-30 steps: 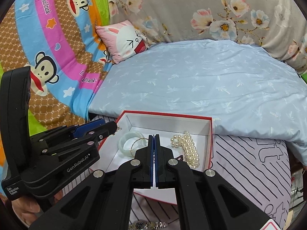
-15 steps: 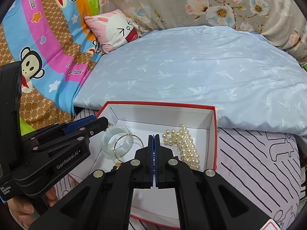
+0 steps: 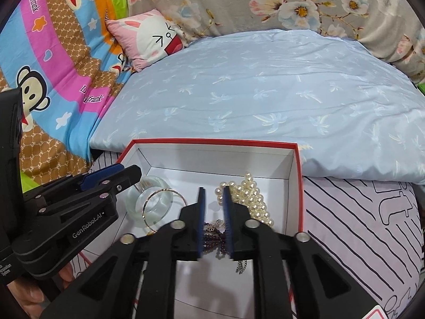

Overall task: Organize jewelry
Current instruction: 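Open both tools inside the box and withdraw them, then grasp the silver wristwatch with the left tool while the right tool grasps the gold ring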

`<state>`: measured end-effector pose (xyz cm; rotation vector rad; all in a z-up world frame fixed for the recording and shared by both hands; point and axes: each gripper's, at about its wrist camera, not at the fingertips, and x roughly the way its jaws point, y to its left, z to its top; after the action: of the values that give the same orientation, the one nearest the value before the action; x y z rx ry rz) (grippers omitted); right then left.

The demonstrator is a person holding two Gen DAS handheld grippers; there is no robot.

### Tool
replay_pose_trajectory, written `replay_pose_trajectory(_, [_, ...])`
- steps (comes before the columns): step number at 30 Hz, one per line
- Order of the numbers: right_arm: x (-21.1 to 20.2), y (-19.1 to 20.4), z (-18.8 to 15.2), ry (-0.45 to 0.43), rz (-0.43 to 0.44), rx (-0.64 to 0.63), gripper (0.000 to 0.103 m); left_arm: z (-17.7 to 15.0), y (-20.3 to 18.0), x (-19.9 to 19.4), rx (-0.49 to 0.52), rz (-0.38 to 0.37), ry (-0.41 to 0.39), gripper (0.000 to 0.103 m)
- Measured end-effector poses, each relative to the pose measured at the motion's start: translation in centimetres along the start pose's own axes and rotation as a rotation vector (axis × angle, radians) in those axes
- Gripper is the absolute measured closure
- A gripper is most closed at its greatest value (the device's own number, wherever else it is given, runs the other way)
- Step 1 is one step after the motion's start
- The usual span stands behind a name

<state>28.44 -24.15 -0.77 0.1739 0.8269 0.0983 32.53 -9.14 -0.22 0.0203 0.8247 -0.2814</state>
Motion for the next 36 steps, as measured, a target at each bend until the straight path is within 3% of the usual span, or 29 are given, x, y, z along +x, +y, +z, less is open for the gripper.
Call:
replay_pose_trajectory(1, [-0.1, 0.0, 0.0, -0.004, -0.002, 0.001, 0.075, 0.0, 0.1, 0.0, -0.002, 0.005, -0.001, 0.071])
replay_pose_trajectory(3, [-0.5, -0.1, 0.0, -0.013, -0.008, 0.0, 0.074, 0.0, 0.3, -0.2, -0.014, 0.016, -0.007, 0.053])
replay_pose_trajectory(19, [-4.2, 0.3, -1.3, -0.04, -0.008, -0.021, 0.073, -0.7, -0.2, -3.6, 0.0, 0.022, -0.035, 0.05])
replay_pose_trajectory(25, [-6.4, 0.6, -3.0, -0.049, -0.015, -0.029, 0.066, -1.8, -0.6, -5.6, 0.021, 0.033, -0.043, 0.05])
replay_pose_trajectory(32, [-8.9, 0.6, -5.6, -0.055, -0.025, -0.015, 0.057, -3.9, -1.1, -8.1, 0.027, 0.05, -0.051, 0.036])
replay_pose_trajectory(36, [-10.2, 0.5, -7.7, -0.046, -0.06, -0.03, 0.056, -5.5, -1.4, -9.2, 0.032, 0.042, -0.041, 0.036])
